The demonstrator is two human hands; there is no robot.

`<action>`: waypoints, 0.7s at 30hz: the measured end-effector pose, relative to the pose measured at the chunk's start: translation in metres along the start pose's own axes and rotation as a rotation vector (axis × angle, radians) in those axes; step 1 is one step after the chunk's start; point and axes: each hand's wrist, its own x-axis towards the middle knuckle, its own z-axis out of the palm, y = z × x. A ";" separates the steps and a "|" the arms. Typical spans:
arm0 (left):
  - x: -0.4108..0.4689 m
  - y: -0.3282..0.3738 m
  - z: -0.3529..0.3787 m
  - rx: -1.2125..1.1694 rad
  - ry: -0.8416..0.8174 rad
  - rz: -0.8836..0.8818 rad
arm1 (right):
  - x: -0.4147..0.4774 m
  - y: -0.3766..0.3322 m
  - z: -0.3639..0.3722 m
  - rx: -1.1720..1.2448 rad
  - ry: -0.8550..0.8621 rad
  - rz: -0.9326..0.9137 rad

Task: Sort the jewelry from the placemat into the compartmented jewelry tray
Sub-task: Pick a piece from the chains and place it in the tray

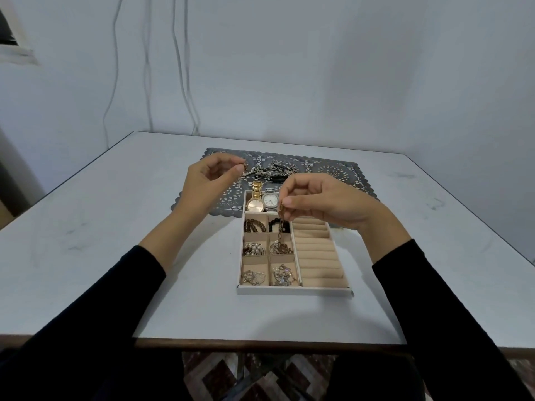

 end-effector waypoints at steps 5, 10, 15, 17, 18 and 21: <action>0.000 0.000 -0.002 0.006 -0.005 0.005 | -0.001 0.005 -0.004 -0.116 0.062 0.022; -0.002 0.000 -0.001 0.001 -0.023 0.000 | -0.012 0.008 -0.012 -0.198 0.050 0.033; -0.003 0.000 0.001 -0.004 -0.035 0.000 | -0.019 0.010 -0.012 -0.254 0.023 0.045; -0.003 0.000 0.001 -0.006 -0.040 -0.001 | -0.018 0.009 -0.008 -0.271 0.003 0.053; -0.004 0.000 0.002 -0.005 -0.042 0.000 | -0.016 0.009 -0.006 -0.280 -0.005 0.056; -0.003 -0.002 0.000 0.005 -0.049 0.005 | -0.011 0.009 0.001 -0.317 -0.022 0.055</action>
